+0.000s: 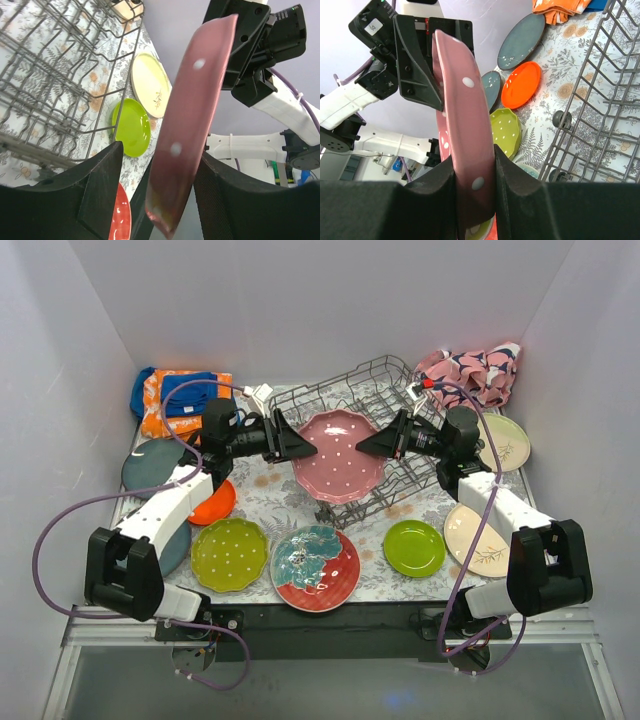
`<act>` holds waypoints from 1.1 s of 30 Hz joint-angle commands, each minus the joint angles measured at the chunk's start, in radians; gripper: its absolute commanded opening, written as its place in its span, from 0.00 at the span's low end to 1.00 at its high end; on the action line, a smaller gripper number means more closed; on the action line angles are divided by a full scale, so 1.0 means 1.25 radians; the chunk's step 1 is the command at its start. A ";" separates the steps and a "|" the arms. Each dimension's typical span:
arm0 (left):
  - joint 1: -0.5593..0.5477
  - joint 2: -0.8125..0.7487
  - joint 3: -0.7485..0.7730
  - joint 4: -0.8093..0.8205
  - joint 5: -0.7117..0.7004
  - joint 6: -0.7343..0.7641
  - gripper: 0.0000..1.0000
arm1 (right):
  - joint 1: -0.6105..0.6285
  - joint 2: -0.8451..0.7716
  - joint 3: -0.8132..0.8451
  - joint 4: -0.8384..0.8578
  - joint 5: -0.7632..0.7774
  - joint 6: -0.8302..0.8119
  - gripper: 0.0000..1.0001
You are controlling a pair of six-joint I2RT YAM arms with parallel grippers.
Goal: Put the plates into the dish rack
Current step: Pass the plate from the right arm to the left
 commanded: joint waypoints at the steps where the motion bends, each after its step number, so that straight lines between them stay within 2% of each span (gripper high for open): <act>1: -0.033 0.023 0.043 0.014 0.026 0.017 0.51 | 0.002 -0.026 0.010 0.110 -0.007 0.037 0.01; 6: -0.040 0.022 0.029 -0.003 0.038 0.028 0.44 | -0.007 -0.025 0.008 0.110 -0.003 0.037 0.01; 19: -0.053 0.046 0.036 -0.037 0.069 0.035 0.44 | -0.040 -0.003 0.007 0.115 0.002 0.047 0.01; 25: -0.082 0.073 0.041 -0.024 0.040 0.019 0.39 | -0.041 -0.004 0.002 0.121 0.002 0.049 0.01; 29: -0.085 0.075 0.040 -0.011 0.030 -0.001 0.25 | -0.046 -0.006 -0.002 0.124 0.002 0.049 0.01; 30: -0.085 0.074 0.040 0.020 0.028 -0.006 0.15 | -0.048 -0.006 -0.002 0.123 0.004 0.049 0.01; 31: -0.085 0.071 0.039 0.025 0.026 -0.015 0.00 | -0.048 -0.006 -0.004 0.124 0.004 0.048 0.01; 33: -0.085 0.069 0.030 0.042 0.017 -0.026 0.00 | -0.054 -0.007 -0.007 0.122 0.012 0.042 0.01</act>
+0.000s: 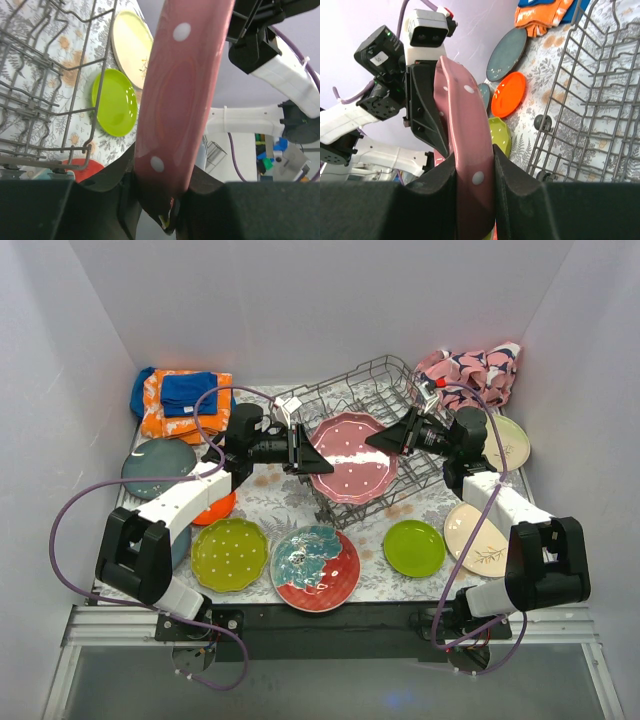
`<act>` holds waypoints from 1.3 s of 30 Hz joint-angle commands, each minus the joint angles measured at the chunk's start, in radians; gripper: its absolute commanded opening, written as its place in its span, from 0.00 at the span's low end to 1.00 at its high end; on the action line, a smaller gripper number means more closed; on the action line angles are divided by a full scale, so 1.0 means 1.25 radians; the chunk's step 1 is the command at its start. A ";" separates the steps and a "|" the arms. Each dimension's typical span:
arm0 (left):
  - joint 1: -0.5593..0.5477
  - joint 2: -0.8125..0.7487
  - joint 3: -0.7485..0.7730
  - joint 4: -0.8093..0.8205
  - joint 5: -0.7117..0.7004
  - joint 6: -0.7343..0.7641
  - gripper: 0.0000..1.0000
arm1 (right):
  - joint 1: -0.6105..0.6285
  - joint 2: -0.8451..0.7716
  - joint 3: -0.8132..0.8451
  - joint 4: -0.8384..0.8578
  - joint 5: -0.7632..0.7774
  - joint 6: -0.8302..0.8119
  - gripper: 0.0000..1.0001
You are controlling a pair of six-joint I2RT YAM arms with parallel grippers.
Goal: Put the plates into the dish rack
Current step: Pass the plate from the right arm to the left, then insert the plate into the dish rack
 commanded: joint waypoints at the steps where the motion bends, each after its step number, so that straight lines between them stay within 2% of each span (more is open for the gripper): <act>1: 0.004 -0.017 0.010 0.053 -0.037 -0.041 0.00 | -0.008 -0.020 0.004 0.098 -0.002 0.021 0.01; 4: 0.004 -0.016 0.006 0.064 -0.050 -0.065 0.00 | -0.020 -0.017 -0.004 0.092 0.004 -0.006 0.26; 5: 0.004 -0.014 0.006 0.069 -0.051 -0.080 0.00 | -0.021 -0.015 -0.002 0.088 0.002 -0.017 0.47; 6: 0.004 -0.013 0.010 0.079 -0.054 -0.084 0.00 | -0.027 -0.014 -0.001 0.084 -0.001 -0.036 0.57; 9: 0.008 -0.010 0.028 0.082 -0.061 -0.090 0.00 | -0.037 -0.009 0.005 0.071 -0.009 -0.055 0.77; 11: 0.012 0.001 0.044 0.082 -0.055 -0.086 0.00 | -0.041 -0.007 0.014 0.060 -0.018 -0.075 0.83; 18: 0.049 0.030 0.134 0.014 -0.038 -0.046 0.00 | -0.091 0.002 0.029 0.013 -0.049 -0.153 0.95; 20: 0.065 0.038 0.173 -0.017 -0.045 -0.013 0.00 | -0.114 0.010 0.037 0.001 -0.090 -0.196 0.98; 26: 0.114 0.106 0.332 -0.183 -0.088 0.143 0.00 | -0.184 0.023 0.065 -0.123 -0.187 -0.385 0.98; 28: 0.119 0.141 0.421 -0.235 -0.133 0.199 0.00 | -0.212 0.014 0.072 -0.163 -0.205 -0.465 0.98; 34: 0.120 0.240 0.552 -0.253 -0.233 0.300 0.00 | -0.246 -0.029 0.085 -0.309 -0.173 -0.601 0.98; 39: 0.120 0.333 0.663 -0.248 -0.281 0.386 0.00 | -0.252 -0.036 0.102 -0.372 -0.156 -0.673 0.98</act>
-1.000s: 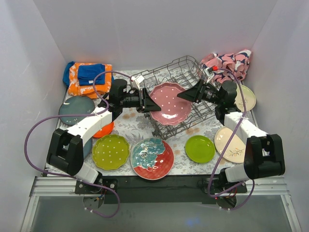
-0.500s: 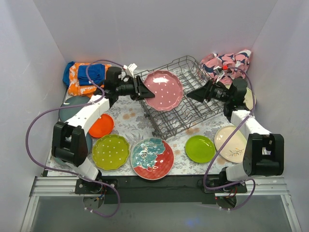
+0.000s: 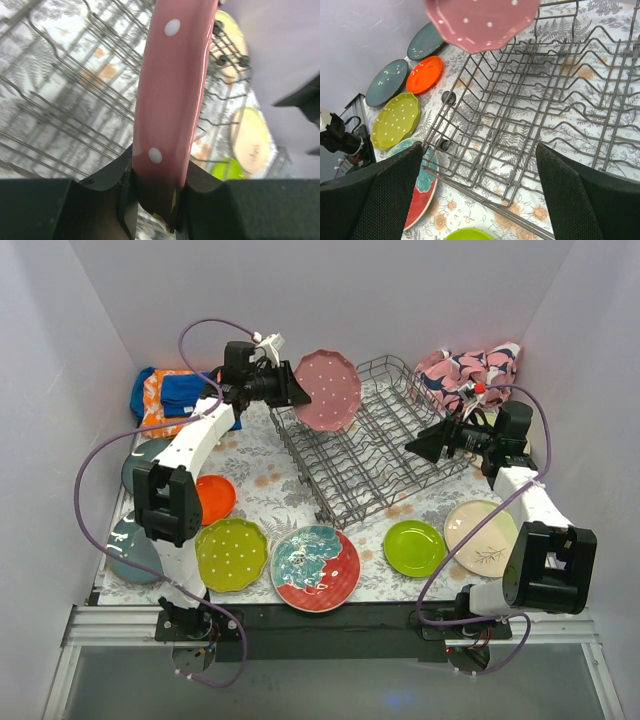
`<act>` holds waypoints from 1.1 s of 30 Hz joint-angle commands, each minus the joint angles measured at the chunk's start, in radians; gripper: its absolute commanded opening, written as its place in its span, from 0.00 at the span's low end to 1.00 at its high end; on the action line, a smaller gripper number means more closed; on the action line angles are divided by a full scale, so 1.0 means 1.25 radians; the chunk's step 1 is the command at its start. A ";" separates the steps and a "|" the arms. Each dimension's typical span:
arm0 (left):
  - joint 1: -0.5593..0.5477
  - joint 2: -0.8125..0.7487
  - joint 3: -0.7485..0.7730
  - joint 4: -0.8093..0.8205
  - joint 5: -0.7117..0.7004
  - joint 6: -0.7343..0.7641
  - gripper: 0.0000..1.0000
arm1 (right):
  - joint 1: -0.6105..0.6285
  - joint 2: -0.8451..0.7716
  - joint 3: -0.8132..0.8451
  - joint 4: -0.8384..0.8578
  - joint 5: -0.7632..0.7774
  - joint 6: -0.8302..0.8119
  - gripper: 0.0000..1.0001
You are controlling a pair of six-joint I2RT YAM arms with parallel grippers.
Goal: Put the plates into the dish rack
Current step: Insert the plate into the dish rack
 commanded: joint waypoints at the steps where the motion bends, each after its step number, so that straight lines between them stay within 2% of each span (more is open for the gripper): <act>1: -0.002 0.023 0.127 0.062 -0.033 0.126 0.00 | -0.004 -0.027 0.049 -0.077 0.005 -0.106 0.98; 10: -0.004 0.163 0.261 0.128 -0.078 0.224 0.00 | -0.022 -0.014 0.057 -0.097 -0.011 -0.118 0.98; 17: -0.029 0.223 0.298 0.211 -0.156 0.302 0.00 | -0.043 -0.007 0.060 -0.103 -0.022 -0.119 0.98; 27: -0.057 0.286 0.317 0.327 -0.201 0.329 0.00 | -0.064 0.018 0.071 -0.114 -0.053 -0.117 0.98; 33: -0.072 0.319 0.337 0.354 -0.246 0.367 0.00 | -0.071 0.018 0.072 -0.118 -0.058 -0.117 0.98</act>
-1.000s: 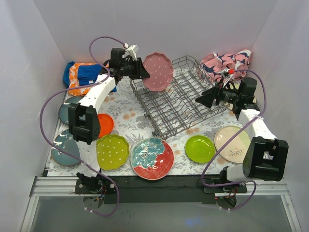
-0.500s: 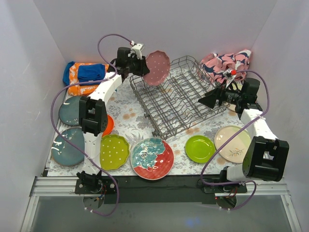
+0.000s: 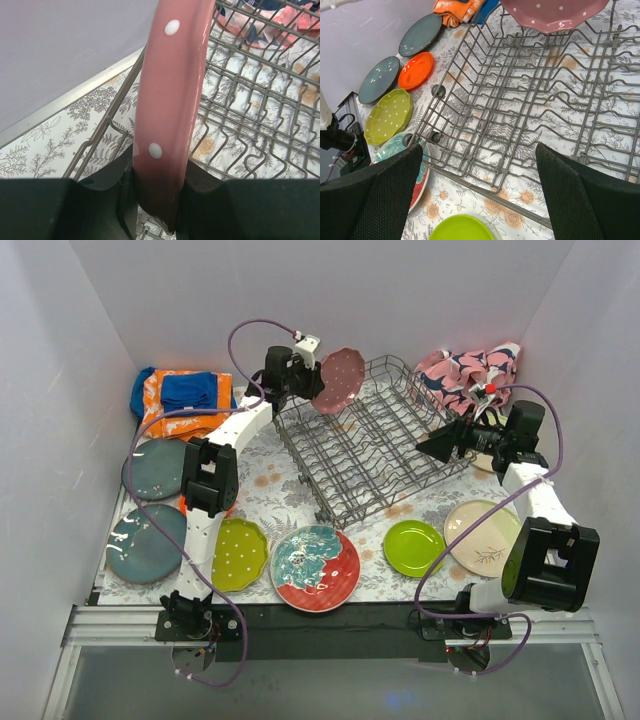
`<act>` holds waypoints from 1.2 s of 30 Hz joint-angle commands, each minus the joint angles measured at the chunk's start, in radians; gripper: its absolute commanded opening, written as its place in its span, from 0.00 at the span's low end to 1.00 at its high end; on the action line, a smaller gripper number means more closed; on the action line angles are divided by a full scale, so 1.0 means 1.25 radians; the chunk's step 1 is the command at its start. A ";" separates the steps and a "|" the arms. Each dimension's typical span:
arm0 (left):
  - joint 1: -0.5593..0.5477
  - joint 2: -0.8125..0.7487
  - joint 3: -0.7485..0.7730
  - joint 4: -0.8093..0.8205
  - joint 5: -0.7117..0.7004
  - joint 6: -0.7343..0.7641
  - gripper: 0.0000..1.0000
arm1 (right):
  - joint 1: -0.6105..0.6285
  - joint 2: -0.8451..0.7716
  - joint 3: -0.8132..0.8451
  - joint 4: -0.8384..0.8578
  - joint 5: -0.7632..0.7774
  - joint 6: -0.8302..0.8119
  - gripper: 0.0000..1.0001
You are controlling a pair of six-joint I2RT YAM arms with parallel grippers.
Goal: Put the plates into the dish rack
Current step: Insert the plate into the dish rack
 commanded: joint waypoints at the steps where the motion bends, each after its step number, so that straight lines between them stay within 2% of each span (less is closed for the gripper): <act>1: -0.007 -0.020 0.082 0.146 -0.033 0.033 0.00 | -0.009 0.006 0.035 -0.001 -0.030 -0.010 0.98; 9: -0.018 0.009 0.104 0.140 -0.035 0.054 0.00 | -0.011 0.015 0.034 -0.001 -0.030 -0.010 0.98; 27: -0.068 0.008 -0.002 0.157 -0.106 0.236 0.00 | -0.020 0.033 0.032 0.001 -0.034 -0.010 0.98; 36: -0.082 0.009 -0.049 0.168 -0.124 0.273 0.00 | -0.023 0.039 0.034 0.001 -0.042 -0.007 0.98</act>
